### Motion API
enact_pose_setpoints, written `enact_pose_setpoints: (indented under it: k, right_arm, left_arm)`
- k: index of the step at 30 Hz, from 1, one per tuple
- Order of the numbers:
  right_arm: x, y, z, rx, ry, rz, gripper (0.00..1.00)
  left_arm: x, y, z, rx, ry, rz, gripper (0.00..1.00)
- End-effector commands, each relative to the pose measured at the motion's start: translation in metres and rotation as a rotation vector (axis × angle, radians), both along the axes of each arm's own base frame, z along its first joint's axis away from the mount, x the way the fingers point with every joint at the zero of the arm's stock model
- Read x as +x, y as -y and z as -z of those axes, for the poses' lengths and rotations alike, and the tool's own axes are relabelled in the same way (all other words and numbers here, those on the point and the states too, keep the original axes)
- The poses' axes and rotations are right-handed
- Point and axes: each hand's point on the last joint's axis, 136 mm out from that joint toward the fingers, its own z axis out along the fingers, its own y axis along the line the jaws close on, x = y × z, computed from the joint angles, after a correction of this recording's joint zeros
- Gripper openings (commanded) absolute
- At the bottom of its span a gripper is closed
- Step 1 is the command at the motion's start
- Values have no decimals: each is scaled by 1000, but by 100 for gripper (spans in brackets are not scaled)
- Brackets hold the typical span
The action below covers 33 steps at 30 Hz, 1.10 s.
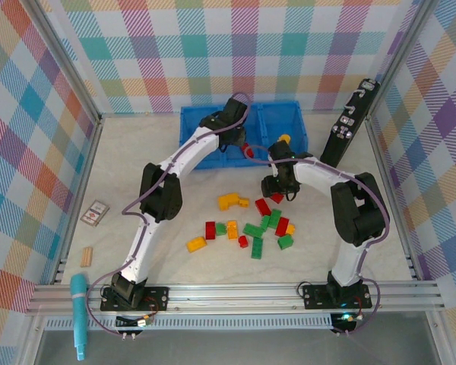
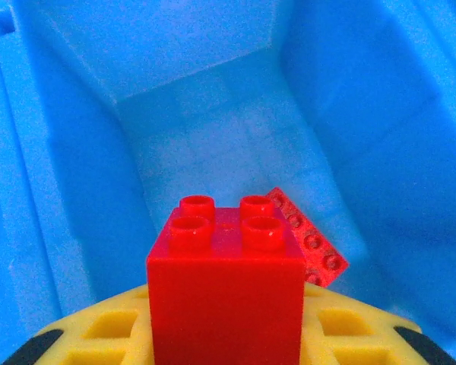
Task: Sort the legos into containers by color
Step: Place the lego in the container, then pick up the lego from the center of the table.
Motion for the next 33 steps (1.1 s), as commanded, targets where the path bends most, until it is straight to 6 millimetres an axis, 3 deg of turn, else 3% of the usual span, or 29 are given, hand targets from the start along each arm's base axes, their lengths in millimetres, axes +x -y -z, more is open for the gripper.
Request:
enact_pose_setpoints:
  k: [1, 6, 11, 15, 20, 23, 26, 29, 33]
  right_arm:
    - [-8, 2, 10, -3, -31, -4, 69]
    - [-10, 4, 14, -14, -39, -2, 69]
    - [-12, 3, 19, -13, -57, -7, 65]
    - [-11, 2, 22, -20, -67, -14, 56]
    - [-17, 2, 27, -20, -103, -21, 40]
    - [-23, 3, 30, -20, -129, -19, 31]
    - [-27, 2, 29, -8, -140, -9, 25]
    - [-30, 2, 16, 2, -143, 1, 22]
    - [-32, 6, -31, 11, -81, 10, 21]
  left_arm:
    - [2, 3, 2, -25, -18, -4, 42]
    - [2, 4, -8, -24, -2, 18, 53]
    - [-2, 8, -40, -70, 38, 46, 60]
    - [-11, 11, -79, -122, 74, 80, 61]
    - [-37, 3, -148, -169, 144, 135, 64]
    - [-57, -15, -175, -134, 176, 134, 65]
    - [-81, -40, -188, -84, 202, 120, 67]
    - [-109, -72, -185, -6, 197, 81, 68]
    - [-158, -117, -165, 75, 160, 42, 71]
